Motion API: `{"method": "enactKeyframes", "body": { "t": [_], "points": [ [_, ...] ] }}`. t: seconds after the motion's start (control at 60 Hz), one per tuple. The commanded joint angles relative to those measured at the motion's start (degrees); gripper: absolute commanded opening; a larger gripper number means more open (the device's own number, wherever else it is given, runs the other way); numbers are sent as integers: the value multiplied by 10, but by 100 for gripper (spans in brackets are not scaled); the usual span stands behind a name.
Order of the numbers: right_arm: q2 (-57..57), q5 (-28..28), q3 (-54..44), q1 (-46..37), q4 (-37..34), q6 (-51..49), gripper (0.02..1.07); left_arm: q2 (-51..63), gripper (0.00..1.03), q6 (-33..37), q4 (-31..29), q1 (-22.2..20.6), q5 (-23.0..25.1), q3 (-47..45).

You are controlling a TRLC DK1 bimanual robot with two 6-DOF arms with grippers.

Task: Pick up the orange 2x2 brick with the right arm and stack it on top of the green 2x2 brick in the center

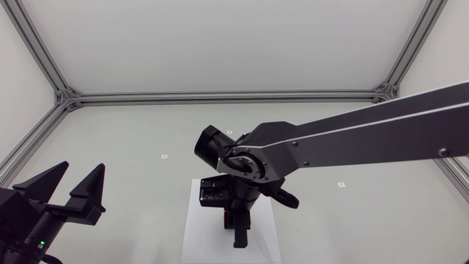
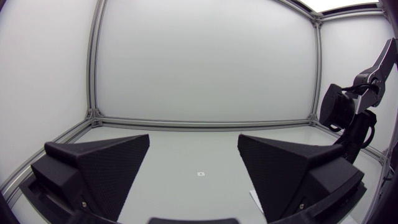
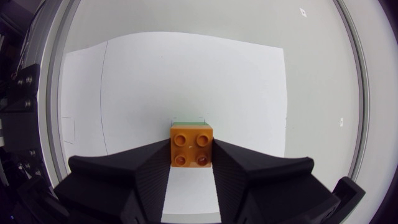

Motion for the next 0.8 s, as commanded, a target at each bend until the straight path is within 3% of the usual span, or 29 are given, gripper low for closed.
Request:
{"method": "enactKeyframes", "body": {
  "t": [0.0, 0.783],
  "points": [
    [5, -1, -12, 6, -4, 5, 26, -1, 99, -12, -6, -4, -2, -23],
    [-9, -1, -6, 3, -8, 5, 26, -1, 99, -12, -6, -4, -2, -23]
  ]
}}
